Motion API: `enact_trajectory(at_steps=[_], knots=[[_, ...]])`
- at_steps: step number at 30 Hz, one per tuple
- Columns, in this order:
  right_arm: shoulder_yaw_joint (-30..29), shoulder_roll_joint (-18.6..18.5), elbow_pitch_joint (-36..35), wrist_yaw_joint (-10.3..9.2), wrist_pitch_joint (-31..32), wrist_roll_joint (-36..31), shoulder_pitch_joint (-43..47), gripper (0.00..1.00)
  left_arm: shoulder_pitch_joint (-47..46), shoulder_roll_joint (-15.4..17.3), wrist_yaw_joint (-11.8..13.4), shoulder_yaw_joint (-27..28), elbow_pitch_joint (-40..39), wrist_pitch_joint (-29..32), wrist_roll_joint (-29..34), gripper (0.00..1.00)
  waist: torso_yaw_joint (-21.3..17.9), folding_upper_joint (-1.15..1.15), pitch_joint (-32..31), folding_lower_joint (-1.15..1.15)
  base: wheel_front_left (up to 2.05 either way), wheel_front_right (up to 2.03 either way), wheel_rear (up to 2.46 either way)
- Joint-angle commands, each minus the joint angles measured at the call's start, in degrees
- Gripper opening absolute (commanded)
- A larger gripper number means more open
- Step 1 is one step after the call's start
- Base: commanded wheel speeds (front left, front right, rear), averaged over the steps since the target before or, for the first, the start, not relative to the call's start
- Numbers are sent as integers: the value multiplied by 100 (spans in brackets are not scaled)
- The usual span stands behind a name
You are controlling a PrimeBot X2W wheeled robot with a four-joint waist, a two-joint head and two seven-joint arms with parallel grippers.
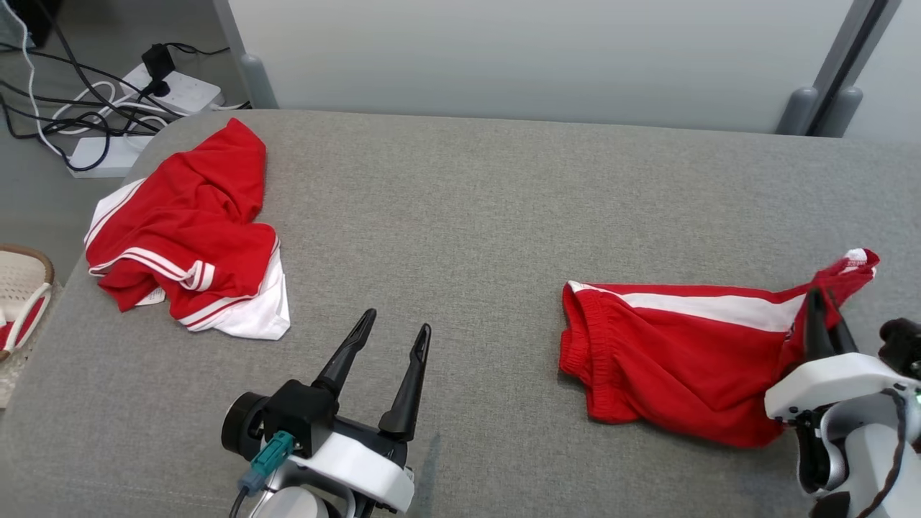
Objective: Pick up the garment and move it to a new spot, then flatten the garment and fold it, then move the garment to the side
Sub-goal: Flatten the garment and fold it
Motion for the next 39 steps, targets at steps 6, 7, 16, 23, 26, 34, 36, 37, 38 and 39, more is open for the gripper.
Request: enact_trajectory(at_steps=[6,7,16,23,26,34,36,37,38,39], knots=[[968,-48,-432,18,-79,382,84,0,-177,19,17,152,-115,-59,-73,100,276,0,-19,0,0,0,0],[1089,-48,-459,18,-79,451,104,0,-195,19,17,156,-121,-59,-80,100,308,0,-18,0,0,0,0],[2290,-48,-331,18,-79,911,276,0,-190,19,6,144,-94,-59,-94,100,514,0,-54,0,0,0,0],[2711,-48,-332,18,-79,1047,314,0,-153,19,18,121,-37,-59,-82,100,604,0,-134,0,0,0,0],[2851,-48,-309,18,-79,1064,340,0,-144,19,20,121,-32,-59,-77,100,618,0,-157,0,0,0,0],[3308,-48,52,18,-40,1229,400,5,-120,19,13,110,-7,-59,-75,100,623,0,-155,0,0,0,0],[3430,-48,91,18,-25,1338,392,38,-124,19,11,104,-8,-59,-75,100,620,0,-141,0,0,0,0],[3570,-48,131,18,-30,1515,376,100,-134,19,18,107,-16,-59,-75,100,617,0,-120,0,0,0,0],[3679,-48,144,18,-34,1672,374,100,-136,19,23,115,-22,-59,-75,100,609,0,-110,0,0,0,0],[3738,-48,162,18,-36,1727,370,100,-135,19,23,119,-21,-59,-73,100,604,0,-112,0,0,0,0]])
